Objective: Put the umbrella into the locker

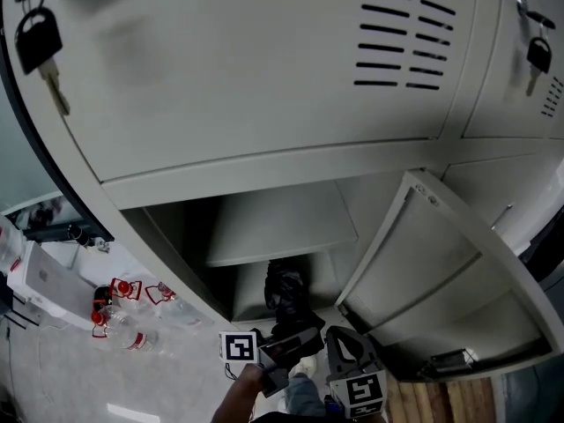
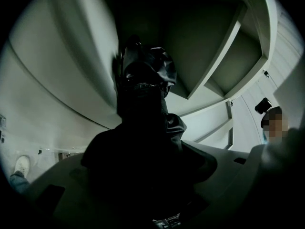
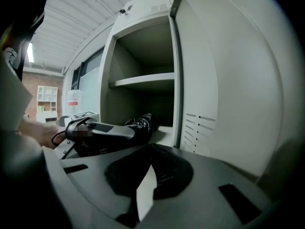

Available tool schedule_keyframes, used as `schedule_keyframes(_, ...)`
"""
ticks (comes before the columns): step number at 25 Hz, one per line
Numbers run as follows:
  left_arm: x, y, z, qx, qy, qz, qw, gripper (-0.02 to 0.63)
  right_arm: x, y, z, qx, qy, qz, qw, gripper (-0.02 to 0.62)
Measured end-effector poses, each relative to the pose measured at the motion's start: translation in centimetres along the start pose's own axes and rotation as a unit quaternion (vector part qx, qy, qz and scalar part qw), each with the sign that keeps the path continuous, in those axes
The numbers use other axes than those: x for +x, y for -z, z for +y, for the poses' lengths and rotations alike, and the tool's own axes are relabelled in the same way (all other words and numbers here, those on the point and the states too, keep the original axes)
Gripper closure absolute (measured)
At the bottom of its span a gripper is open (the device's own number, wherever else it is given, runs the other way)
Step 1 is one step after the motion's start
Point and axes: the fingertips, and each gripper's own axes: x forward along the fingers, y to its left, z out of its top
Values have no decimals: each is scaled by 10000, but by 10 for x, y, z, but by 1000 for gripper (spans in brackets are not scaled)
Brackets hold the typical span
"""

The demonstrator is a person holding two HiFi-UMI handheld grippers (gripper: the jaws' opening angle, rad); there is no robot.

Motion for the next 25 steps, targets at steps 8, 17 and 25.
schedule_keyframes(8,3,-12,0,-186,27,-127,9997,331,4,-7,2,-46,-117,-41,9999,595)
schedule_keyframes(17,3,-19,-1,-298,384,-378,9981,318,5,-1,6,42,-222,93,9997,595)
schedule_keyframes(25,-5,-23,1,-199,205,-468,9985,284,0,-3,12,26,-252,51,9997,595)
